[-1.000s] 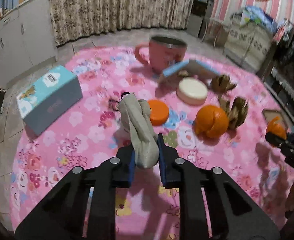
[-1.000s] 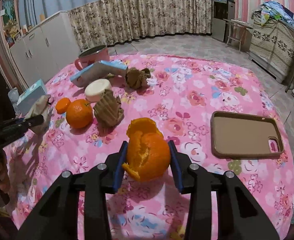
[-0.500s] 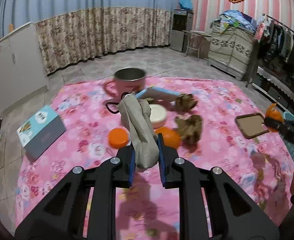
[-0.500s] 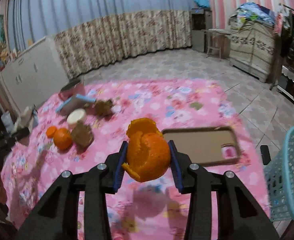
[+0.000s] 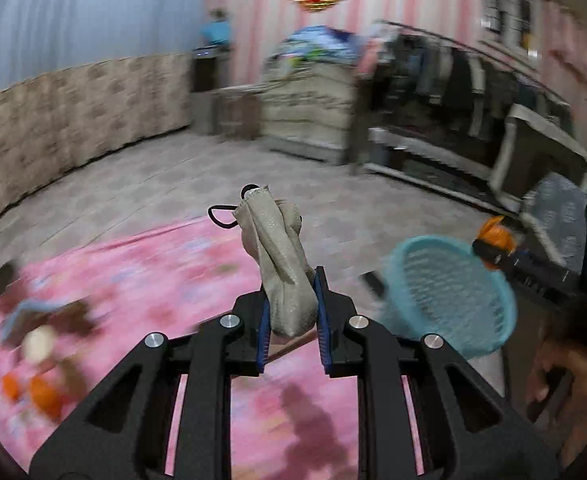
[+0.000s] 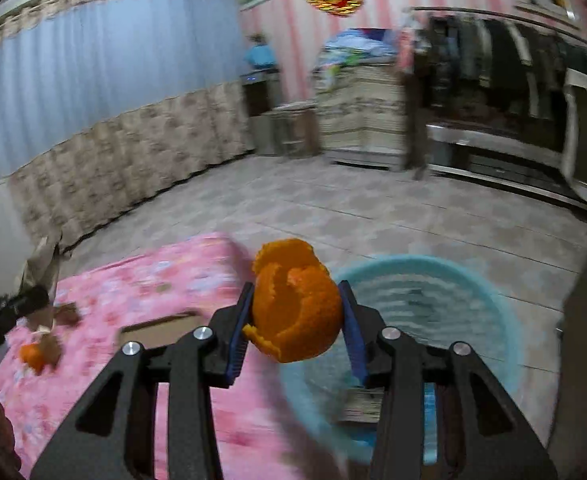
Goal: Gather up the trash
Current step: 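Carry the mask and orange peel to the basket and open both tools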
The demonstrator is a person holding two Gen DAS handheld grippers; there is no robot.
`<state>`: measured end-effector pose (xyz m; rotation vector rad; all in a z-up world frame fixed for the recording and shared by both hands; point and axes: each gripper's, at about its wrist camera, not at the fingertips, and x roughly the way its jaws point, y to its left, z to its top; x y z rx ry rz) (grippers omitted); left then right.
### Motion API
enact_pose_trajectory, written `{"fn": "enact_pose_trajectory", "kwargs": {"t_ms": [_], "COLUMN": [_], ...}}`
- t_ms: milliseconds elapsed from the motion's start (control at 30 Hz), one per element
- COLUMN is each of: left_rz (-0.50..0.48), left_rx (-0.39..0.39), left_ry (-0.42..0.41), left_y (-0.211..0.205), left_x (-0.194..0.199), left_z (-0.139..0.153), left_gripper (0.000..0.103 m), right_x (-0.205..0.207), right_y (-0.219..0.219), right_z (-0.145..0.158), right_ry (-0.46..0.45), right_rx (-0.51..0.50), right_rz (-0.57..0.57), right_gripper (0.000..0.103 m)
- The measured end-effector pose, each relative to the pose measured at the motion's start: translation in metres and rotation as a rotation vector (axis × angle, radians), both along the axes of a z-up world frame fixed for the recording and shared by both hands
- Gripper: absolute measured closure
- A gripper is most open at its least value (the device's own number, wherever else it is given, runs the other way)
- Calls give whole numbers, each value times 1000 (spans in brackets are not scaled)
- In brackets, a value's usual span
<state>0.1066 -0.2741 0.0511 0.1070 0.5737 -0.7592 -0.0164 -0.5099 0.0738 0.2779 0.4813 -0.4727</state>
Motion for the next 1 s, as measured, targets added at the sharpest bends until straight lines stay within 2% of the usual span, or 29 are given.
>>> {"fn": "enact_pose_trajectory", "kwargs": {"t_ms": [133,233,367,600,700,733,767,800,1000], "left_rz": [-126,-165,-196,-249,-274,-285,-281,-266,-242], "left_rx": [-19,-18,-1,-14,-4,1,5,5,4], "left_ry": [48,97,125,165,166,163,153,136,128], "left_y": [-88,-127,-156,-183,-187,-188,-187,-185,-174], "left_x": [-8,-8,-14,-13,-17,-20,-22,-24,-20], "left_z": [-12,-28,-47,-56,-59,-60,-59,-57,-48], "left_gripper": [85,85,84,80,75,66,51,46,43], "right_x": [-19,-26,-26,-29,-33,-34,-35,-35,-34], "right_y": [-33,-47,-54,-55,-56,-56,-57,-57,-52], "right_z": [-4,-8,-13,-15,-18,-18,-19,-19,-16], "right_ry": [34,36,35,5,4,3,1,-5,-23], "right_rx": [-26,-15,9,41,46,48,55,66,60], "right_rz": [-59,-73,-83,-91,-103,-110,-113,-108,-96], "right_gripper": [61,61,61,61,60,55,42,38,36]}}
